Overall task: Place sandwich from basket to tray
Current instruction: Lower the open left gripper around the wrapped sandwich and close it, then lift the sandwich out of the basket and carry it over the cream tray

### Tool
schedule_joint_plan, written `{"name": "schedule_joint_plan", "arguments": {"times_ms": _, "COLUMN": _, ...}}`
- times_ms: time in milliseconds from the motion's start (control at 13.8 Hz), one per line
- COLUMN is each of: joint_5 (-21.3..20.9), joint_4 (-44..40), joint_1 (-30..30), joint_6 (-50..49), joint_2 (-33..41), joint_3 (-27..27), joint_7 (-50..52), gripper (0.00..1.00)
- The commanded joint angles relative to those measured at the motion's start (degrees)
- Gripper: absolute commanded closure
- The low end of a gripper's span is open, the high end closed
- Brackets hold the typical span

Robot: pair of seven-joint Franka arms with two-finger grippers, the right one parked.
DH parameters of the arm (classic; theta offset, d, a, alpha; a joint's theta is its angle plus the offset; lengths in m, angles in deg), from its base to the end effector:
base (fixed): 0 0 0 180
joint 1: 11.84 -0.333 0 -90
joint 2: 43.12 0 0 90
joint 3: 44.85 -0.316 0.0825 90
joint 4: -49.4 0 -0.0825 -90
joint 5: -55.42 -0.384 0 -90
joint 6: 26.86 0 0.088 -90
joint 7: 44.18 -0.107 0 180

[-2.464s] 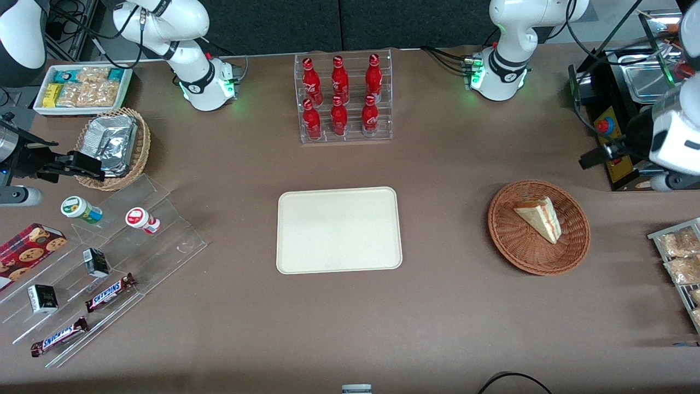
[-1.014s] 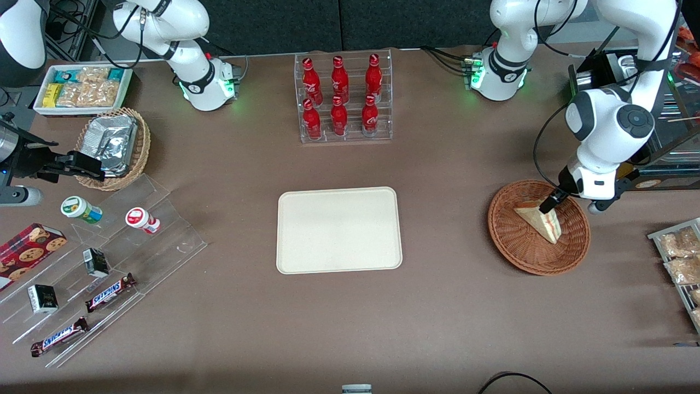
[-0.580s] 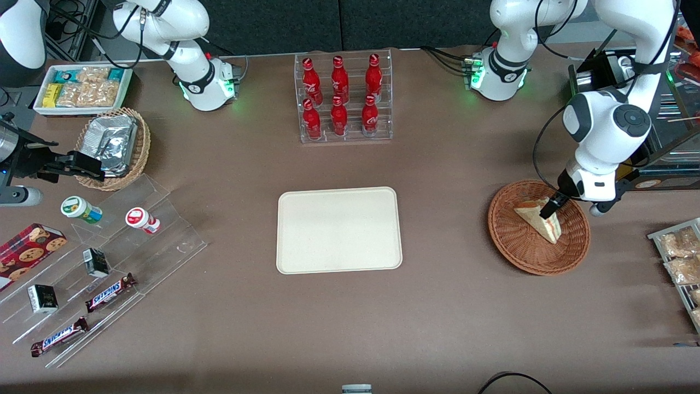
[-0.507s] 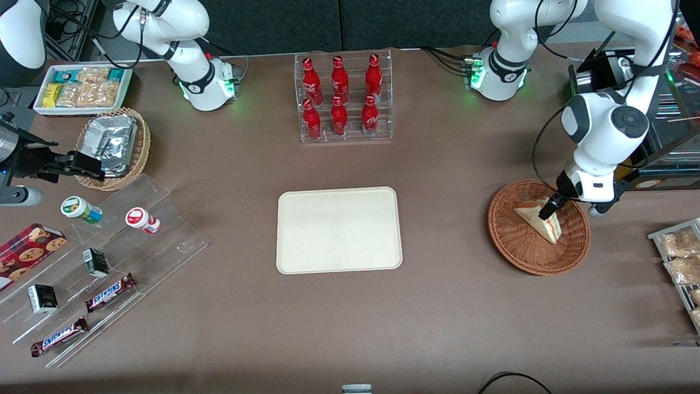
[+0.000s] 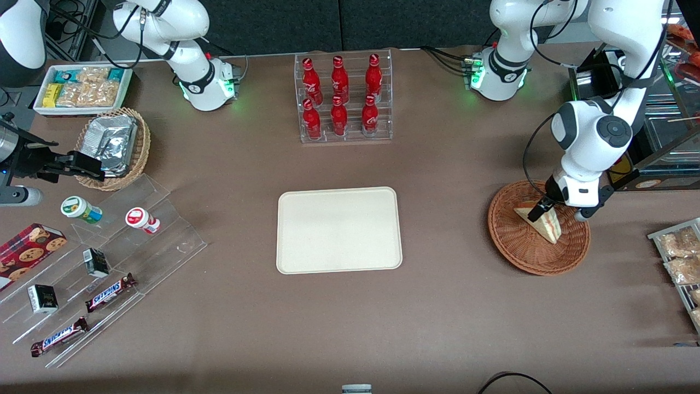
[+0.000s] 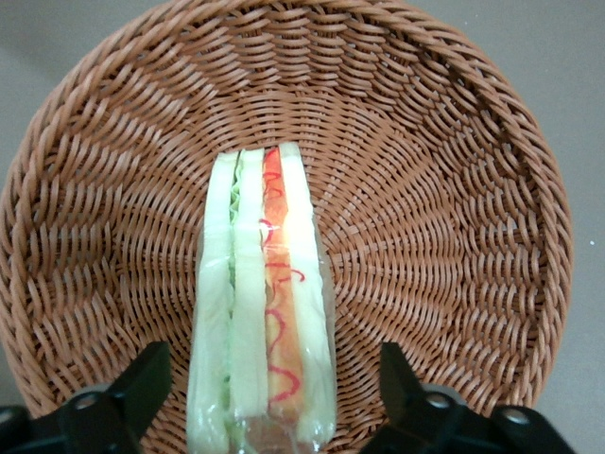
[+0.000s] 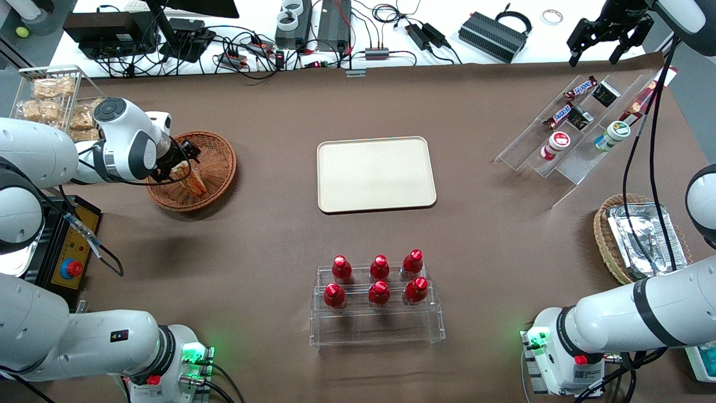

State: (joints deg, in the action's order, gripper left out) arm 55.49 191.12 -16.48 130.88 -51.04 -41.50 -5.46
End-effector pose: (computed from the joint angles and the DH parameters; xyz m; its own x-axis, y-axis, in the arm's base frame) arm 0.4926 0.0108 0.2516 0.7571 0.6449 0.1047 0.6379 -0.7643 0.0950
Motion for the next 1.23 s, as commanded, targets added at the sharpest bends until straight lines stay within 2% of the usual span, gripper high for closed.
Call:
{"name": "schedule_joint_plan", "arguments": {"times_ms": 0, "joint_5": 0.0, "joint_4": -0.2, "joint_1": 0.8, "joint_6": 0.9, "joint_2": -0.4, "joint_3": -0.1, "joint_7": 0.8, "gripper": 0.6}}
{"name": "schedule_joint_plan", "arguments": {"times_ms": 72, "joint_5": -0.4, "joint_4": -0.2, "joint_1": 0.8, "joint_6": 1.0, "joint_2": -0.4, "joint_3": -0.1, "joint_7": 0.7, "gripper": 0.78}}
{"name": "schedule_joint_plan", "arguments": {"times_ms": 145, "joint_5": -0.5, "joint_4": -0.3, "joint_1": 0.8, "joint_6": 0.9, "joint_2": -0.4, "joint_3": -0.1, "joint_7": 0.4, "gripper": 0.9}}
{"name": "schedule_joint_plan", "arguments": {"times_ms": 217, "joint_5": -0.7, "joint_4": -0.3, "joint_1": 0.8, "joint_6": 0.9, "joint_2": -0.4, "joint_3": -0.1, "joint_7": 0.2, "gripper": 0.96}}
{"name": "schedule_joint_plan", "arguments": {"times_ms": 362, "joint_5": -2.8, "joint_4": -0.4, "joint_1": 0.8, "joint_6": 0.5, "joint_2": -0.4, "joint_3": -0.1, "joint_7": 0.1, "gripper": 1.0}}
{"name": "schedule_joint_plan", "arguments": {"times_ms": 580, "joint_5": -3.7, "joint_4": -1.4, "joint_1": 0.9, "joint_6": -3.7, "joint_2": 2.5, "joint_3": 0.0, "joint_7": 0.3, "gripper": 0.99}}
{"name": "schedule_joint_plan", "arguments": {"times_ms": 652, "joint_5": -4.7, "joint_4": -2.7, "joint_1": 1.6, "joint_6": -9.2, "joint_2": 4.6, "joint_3": 0.1, "joint_7": 0.2, "gripper": 0.99}}
{"name": "schedule_joint_plan", "arguments": {"times_ms": 797, "joint_5": -9.5, "joint_4": -7.6, "joint_1": 2.0, "joint_6": -22.0, "joint_2": 6.4, "joint_3": 0.7, "joint_7": 0.3, "gripper": 0.98}}
{"name": "schedule_joint_plan", "arguments": {"times_ms": 1087, "joint_5": -9.0, "joint_4": -23.5, "joint_1": 2.4, "joint_6": -44.9, "joint_2": 6.0, "joint_3": 8.1, "joint_7": 2.1, "gripper": 0.98}}
{"name": "schedule_joint_plan", "arguments": {"times_ms": 1159, "joint_5": -8.4, "joint_4": -26.7, "joint_1": 2.4, "joint_6": -47.9, "joint_2": 5.5, "joint_3": 9.8, "joint_7": 2.6, "gripper": 0.98}}
